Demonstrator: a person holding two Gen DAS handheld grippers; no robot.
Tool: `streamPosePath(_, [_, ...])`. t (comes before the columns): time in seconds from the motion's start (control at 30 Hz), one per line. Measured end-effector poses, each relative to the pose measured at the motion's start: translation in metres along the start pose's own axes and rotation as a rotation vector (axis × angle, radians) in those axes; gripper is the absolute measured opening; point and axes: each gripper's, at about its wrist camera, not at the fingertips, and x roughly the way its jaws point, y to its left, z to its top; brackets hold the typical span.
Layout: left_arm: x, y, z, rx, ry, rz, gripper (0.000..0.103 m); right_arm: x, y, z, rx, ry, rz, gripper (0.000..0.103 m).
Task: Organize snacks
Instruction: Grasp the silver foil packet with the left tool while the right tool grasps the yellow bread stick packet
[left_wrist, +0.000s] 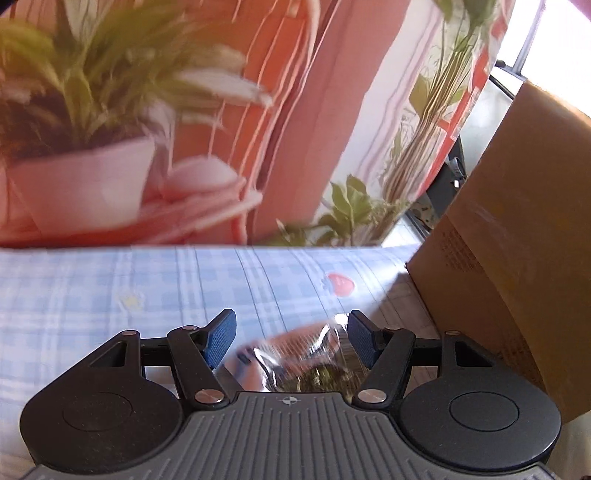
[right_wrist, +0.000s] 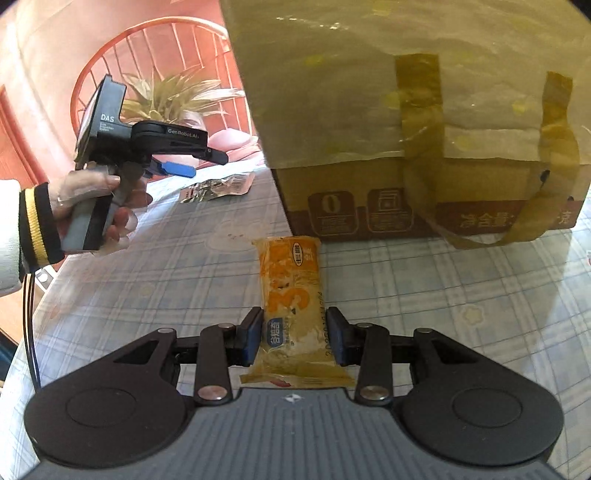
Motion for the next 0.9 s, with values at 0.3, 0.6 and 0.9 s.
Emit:
streamPosePath(0.3, [-0.034, -0.026, -0.05, 0.217, 0.042, -0.046, 0.069, -0.004, -0.005, -0.004, 0.03, -0.01, 0.019, 0.039])
streamPosePath(0.6, [-0.027, -0.038, -0.042, 0.338, -0.014, 0.087, 0.069, -0.004, -0.007, -0.006, 0.047, -0.015, 0.032, 0.039])
streamPosePath(0.9, [-0.003, -0.033, -0.031, 0.288, 0.002, 0.026, 0.069, -0.004, -0.008, -0.006, 0.054, -0.014, 0.039, 0.04])
